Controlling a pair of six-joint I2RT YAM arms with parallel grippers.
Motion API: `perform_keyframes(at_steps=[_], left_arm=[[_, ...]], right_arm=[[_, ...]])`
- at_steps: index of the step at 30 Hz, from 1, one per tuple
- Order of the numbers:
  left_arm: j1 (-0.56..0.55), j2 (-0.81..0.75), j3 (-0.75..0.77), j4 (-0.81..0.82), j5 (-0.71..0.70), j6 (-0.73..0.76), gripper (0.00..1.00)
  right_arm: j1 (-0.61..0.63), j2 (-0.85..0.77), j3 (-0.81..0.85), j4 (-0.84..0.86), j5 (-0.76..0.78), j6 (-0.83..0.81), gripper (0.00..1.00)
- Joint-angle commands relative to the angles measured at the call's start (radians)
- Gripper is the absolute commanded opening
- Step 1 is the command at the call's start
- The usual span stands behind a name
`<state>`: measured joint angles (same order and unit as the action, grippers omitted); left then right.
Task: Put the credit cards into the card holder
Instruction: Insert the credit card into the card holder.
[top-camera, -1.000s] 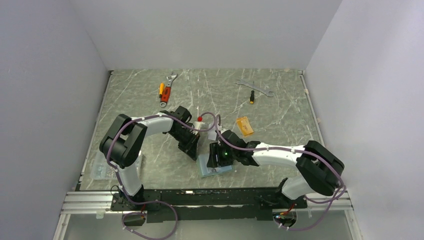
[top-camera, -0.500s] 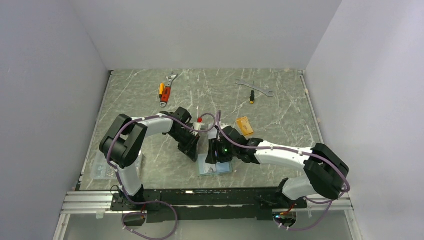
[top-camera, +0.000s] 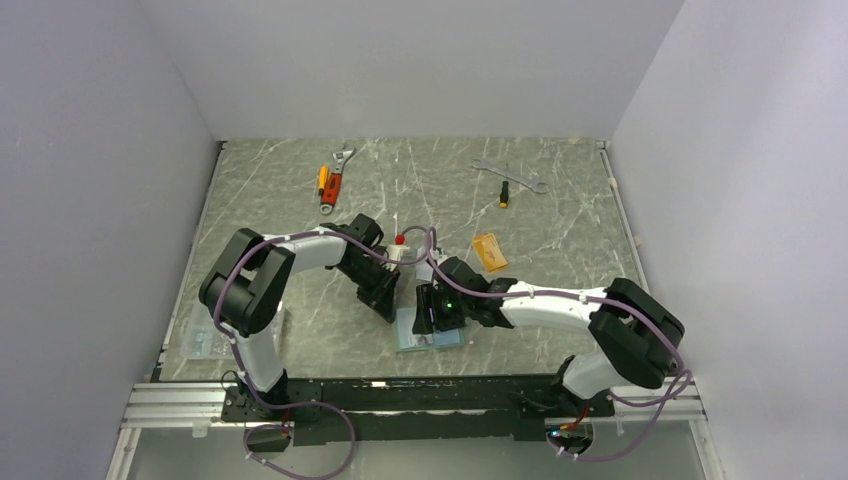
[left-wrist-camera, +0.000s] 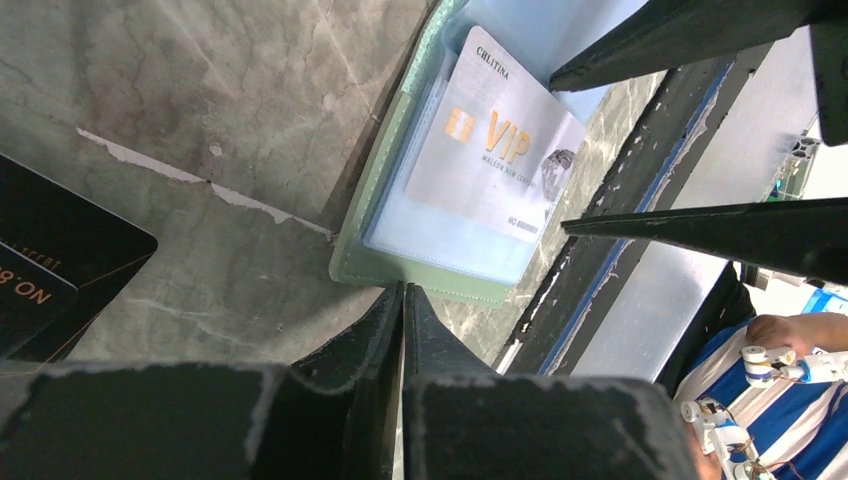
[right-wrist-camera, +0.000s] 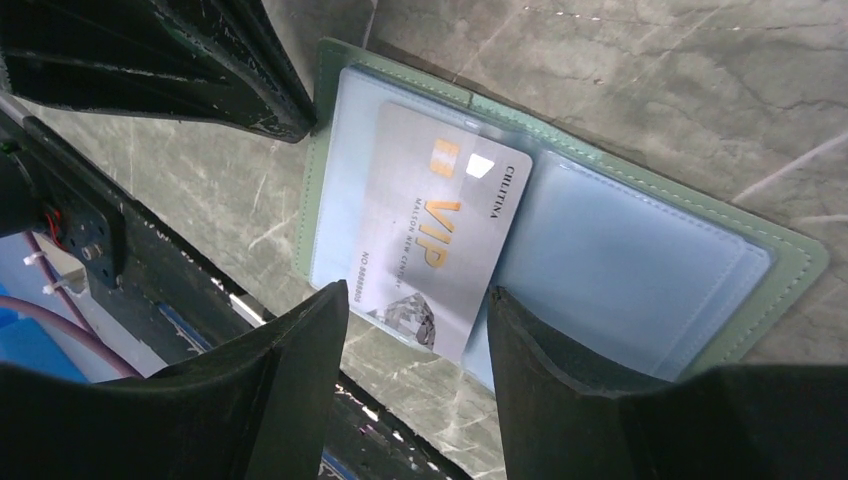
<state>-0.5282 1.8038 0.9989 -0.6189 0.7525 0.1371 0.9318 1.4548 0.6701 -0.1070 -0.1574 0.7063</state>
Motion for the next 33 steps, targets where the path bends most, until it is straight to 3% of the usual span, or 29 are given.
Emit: perform_keyframes(at_steps=[1,21,24,33], left_arm=[[-0.009,-0.006,0.005,0.018,0.033,0.003,0.10],[-0.001,-0.025,0.025,-0.014,0.044,0.030,0.10],[0.024,-0.054,0.049,-0.054,0.046,0.057,0.12],[0.072,-0.116,0.226,-0.263,-0.011,0.157,0.21]], right_arm=[[0.016,0.021,0.029,0.051,-0.029,-0.017,0.56],[0.065,0.048,0.144,-0.008,-0.013,-0.064,0.55],[0.015,-0.044,0.120,-0.023,-0.026,-0.061,0.58],[-0.301,-0.307,0.108,-0.134,-0.110,-0.138,0.75]])
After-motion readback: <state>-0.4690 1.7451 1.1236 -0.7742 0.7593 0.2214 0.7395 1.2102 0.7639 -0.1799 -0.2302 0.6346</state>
